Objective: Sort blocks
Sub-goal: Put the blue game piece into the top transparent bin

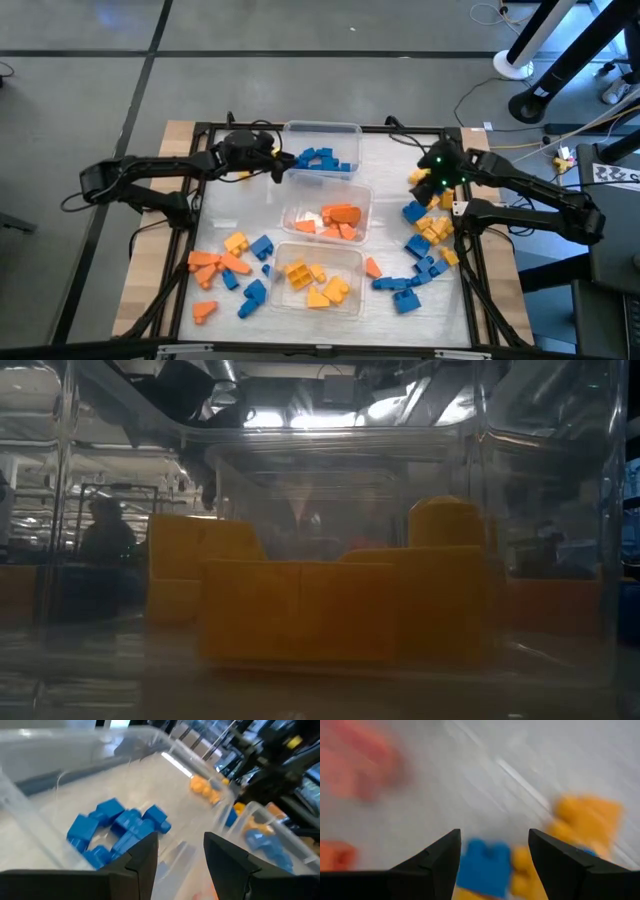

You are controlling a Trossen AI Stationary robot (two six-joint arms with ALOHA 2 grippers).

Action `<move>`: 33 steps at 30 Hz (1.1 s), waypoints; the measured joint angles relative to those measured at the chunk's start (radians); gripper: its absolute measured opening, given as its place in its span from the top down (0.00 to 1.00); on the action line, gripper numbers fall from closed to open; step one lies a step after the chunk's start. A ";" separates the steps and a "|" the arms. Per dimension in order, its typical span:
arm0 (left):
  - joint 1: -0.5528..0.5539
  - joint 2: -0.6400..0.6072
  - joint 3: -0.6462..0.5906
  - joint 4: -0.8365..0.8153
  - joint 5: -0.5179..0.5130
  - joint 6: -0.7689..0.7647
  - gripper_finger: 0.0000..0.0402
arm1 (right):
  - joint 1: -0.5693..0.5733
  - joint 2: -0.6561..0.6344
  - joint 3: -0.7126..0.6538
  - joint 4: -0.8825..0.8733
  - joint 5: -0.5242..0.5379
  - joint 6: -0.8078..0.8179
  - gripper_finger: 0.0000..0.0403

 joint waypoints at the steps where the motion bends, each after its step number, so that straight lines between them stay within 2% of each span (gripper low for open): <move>1: 0.000 -0.008 0.000 0.008 0.000 0.002 0.63 | 0.000 0.002 0.000 -0.038 0.032 0.000 0.42; 4: 0.000 -0.028 0.000 0.011 0.000 0.029 0.63 | 0.000 0.003 0.000 -0.117 0.122 0.000 0.42; 8: 0.000 -0.046 0.000 0.013 0.000 0.049 0.63 | 0.000 0.005 0.000 -0.135 0.260 -0.001 0.42; 14: 0.000 -0.047 0.000 0.011 0.000 0.045 0.63 | 0.000 0.078 0.000 -0.194 0.413 -0.002 0.42; 23: 0.000 -0.047 0.000 0.010 0.000 0.044 0.63 | 0.000 0.248 0.000 -0.153 0.394 -0.156 0.42; 33: 0.000 -0.047 0.000 0.009 0.000 0.024 0.63 | 0.000 0.297 0.000 -0.151 0.371 -0.214 0.42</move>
